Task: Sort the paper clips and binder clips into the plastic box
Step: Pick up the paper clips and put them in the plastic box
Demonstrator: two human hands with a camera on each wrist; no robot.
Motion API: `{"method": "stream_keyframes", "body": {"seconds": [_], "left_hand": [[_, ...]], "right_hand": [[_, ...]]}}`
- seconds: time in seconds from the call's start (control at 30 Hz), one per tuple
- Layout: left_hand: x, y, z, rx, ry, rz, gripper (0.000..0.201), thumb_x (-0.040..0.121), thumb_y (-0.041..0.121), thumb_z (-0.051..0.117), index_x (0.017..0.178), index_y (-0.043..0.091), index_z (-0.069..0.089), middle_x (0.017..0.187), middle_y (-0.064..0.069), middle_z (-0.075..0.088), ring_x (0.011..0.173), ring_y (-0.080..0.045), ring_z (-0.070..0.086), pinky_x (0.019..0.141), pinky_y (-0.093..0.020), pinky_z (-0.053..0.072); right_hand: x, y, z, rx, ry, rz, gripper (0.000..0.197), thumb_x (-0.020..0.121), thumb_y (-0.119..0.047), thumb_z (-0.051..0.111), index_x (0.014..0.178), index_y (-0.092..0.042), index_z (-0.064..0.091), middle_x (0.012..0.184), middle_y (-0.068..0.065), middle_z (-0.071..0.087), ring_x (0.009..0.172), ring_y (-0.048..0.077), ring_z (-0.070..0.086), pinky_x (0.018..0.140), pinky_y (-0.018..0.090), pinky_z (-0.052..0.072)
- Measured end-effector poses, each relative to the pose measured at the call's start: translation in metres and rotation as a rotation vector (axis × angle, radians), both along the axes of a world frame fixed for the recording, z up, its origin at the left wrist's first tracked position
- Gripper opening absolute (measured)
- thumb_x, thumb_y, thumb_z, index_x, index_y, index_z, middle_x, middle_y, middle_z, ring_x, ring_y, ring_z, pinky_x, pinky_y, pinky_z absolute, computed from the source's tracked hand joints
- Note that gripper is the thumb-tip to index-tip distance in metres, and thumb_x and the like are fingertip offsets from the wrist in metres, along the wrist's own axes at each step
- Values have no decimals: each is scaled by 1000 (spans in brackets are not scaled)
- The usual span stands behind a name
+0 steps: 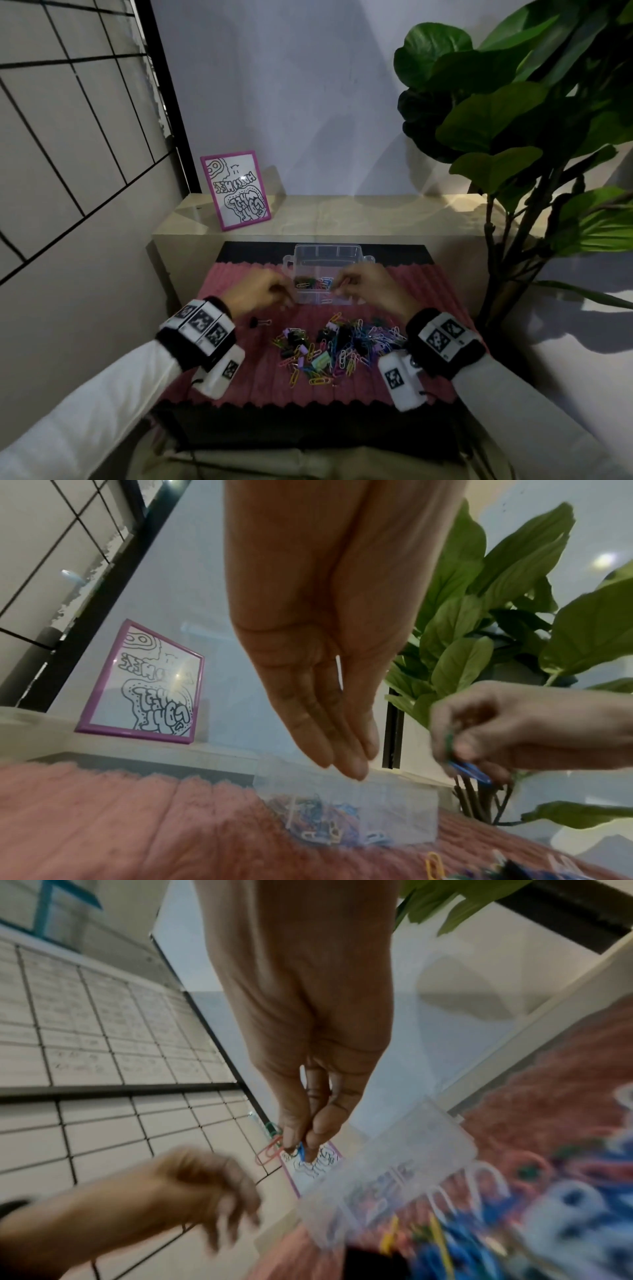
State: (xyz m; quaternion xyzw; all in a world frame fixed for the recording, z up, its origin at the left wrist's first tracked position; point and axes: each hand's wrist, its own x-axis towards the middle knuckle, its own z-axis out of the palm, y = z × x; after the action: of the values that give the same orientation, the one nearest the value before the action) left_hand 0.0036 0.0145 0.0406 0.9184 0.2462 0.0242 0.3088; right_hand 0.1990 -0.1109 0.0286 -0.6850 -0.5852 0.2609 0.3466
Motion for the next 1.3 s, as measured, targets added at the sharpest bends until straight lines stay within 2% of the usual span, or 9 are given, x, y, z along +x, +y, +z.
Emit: {"method": "stream_keyframes", "body": {"seconds": [0.1,0.27,0.47,0.57,0.8,0.93,1.03,1.17,1.3], "left_hand": [[-24,-11,-9,-122,66,-8,19,86,-3,54,90,9,68,79,-3,70,59,6,62,62,-8,48],[-35,-47,-31,54,151,-124,26,79,21,69,103,13,66,101,-3,70,74,8,56,66,0,37],[-21,-72,-52,203,291,-9,51,73,29,72,115,16,47,116,-7,44,103,-26,53,88,-42,46],[-17,-70,-50,218,262,6,38,78,14,64,112,12,49,115,-10,45,104,-29,54,86,-37,45],[-18,-66,-45,181,208,-20,29,82,14,59,110,9,53,99,-3,41,99,-25,53,75,-25,36],[-19,-61,-41,152,126,-61,23,76,5,62,99,5,65,104,-9,62,73,2,45,63,-13,33],[-22,-54,-39,92,118,-29,19,71,4,66,90,5,68,95,-8,69,79,-9,58,61,-11,37],[-25,-41,-37,47,131,-12,23,73,10,70,95,13,68,82,9,60,71,2,54,57,1,35],[-30,-26,-38,-84,93,8,19,74,5,69,84,21,67,68,20,61,57,12,56,58,-3,39]], "right_hand": [[8,20,12,58,11,-101,8,82,1,63,89,2,68,76,8,67,56,3,59,53,7,47],[7,52,11,82,-116,-165,15,82,8,57,92,4,68,93,21,70,64,12,61,67,18,56],[-2,56,-2,-120,-494,-70,31,89,-1,49,118,-5,60,124,15,58,110,28,56,92,32,44],[-10,41,2,-64,-516,12,28,89,0,48,114,-2,62,115,17,64,99,29,62,86,38,49],[-37,-36,-4,-146,-529,335,10,85,-14,62,94,-12,64,97,2,65,79,9,56,70,28,46],[-42,-59,-24,-250,-698,429,34,80,-27,67,109,-17,54,113,-1,52,102,13,49,66,29,37],[-39,-60,-33,-145,-768,438,26,82,-15,63,106,-14,53,112,4,50,107,18,48,65,29,35],[-32,-50,-34,-107,-617,402,11,81,-7,64,90,-12,59,96,5,60,86,19,58,71,37,49],[-19,-43,-23,-120,-333,269,9,80,-14,69,89,-12,67,79,-4,68,68,-1,61,68,20,50]]}}
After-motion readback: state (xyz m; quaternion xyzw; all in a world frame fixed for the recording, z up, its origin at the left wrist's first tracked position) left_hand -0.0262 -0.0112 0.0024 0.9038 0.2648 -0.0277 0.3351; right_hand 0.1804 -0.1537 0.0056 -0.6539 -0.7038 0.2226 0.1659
